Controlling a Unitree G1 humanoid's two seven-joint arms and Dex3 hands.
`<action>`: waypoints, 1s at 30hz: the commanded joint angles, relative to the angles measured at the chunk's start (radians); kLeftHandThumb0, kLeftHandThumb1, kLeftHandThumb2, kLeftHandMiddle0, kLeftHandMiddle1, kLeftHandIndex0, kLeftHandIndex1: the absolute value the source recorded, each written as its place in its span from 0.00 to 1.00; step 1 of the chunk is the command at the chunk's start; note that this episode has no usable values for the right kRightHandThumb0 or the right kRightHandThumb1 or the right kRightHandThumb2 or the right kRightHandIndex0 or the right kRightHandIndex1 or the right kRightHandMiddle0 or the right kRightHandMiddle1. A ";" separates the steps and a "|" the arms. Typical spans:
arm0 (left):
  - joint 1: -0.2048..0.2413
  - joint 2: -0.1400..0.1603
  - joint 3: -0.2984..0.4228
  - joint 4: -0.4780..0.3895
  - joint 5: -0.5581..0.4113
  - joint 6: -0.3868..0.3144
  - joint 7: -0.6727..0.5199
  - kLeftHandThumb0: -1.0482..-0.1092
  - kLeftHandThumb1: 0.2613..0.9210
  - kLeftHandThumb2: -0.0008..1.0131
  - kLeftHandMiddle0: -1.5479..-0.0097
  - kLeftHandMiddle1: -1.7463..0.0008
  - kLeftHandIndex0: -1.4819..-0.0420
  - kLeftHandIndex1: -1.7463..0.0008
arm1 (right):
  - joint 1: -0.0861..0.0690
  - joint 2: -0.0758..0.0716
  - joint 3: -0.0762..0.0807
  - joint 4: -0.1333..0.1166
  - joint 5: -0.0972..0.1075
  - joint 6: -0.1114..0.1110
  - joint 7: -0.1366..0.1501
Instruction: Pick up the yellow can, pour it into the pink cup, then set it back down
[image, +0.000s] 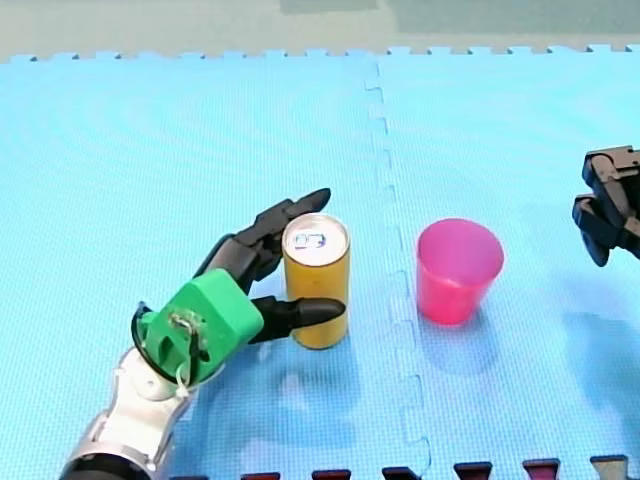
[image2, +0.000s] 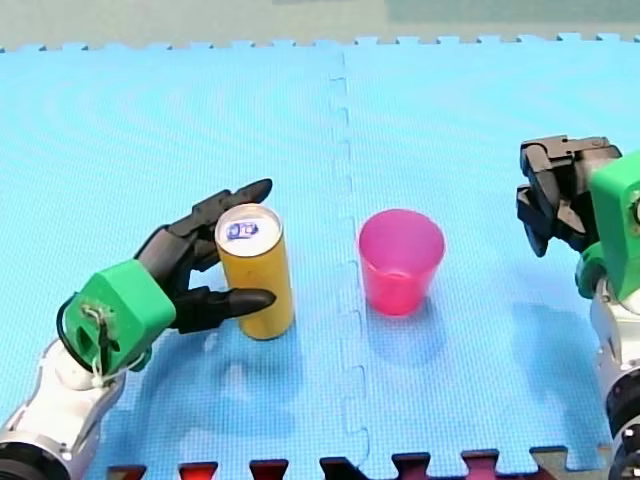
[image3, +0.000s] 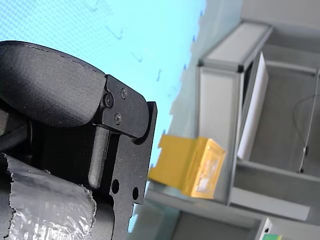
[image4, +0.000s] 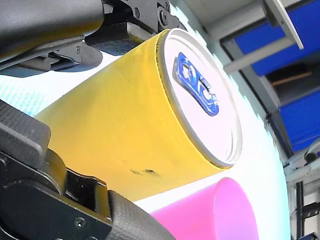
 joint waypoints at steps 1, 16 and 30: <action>-0.011 -0.002 -0.002 0.013 0.003 -0.005 -0.001 0.05 0.71 0.00 0.77 1.00 0.77 1.00 | 0.002 -0.002 0.000 -0.003 0.001 0.001 -0.004; -0.047 -0.012 -0.008 0.075 0.015 -0.022 -0.014 0.02 0.72 0.00 0.76 1.00 0.77 1.00 | 0.000 -0.001 0.004 -0.005 0.001 0.000 -0.010; -0.070 -0.014 -0.017 0.119 0.036 -0.035 0.000 0.00 0.75 0.01 0.76 1.00 0.76 1.00 | -0.002 0.000 0.007 -0.004 0.000 -0.001 -0.013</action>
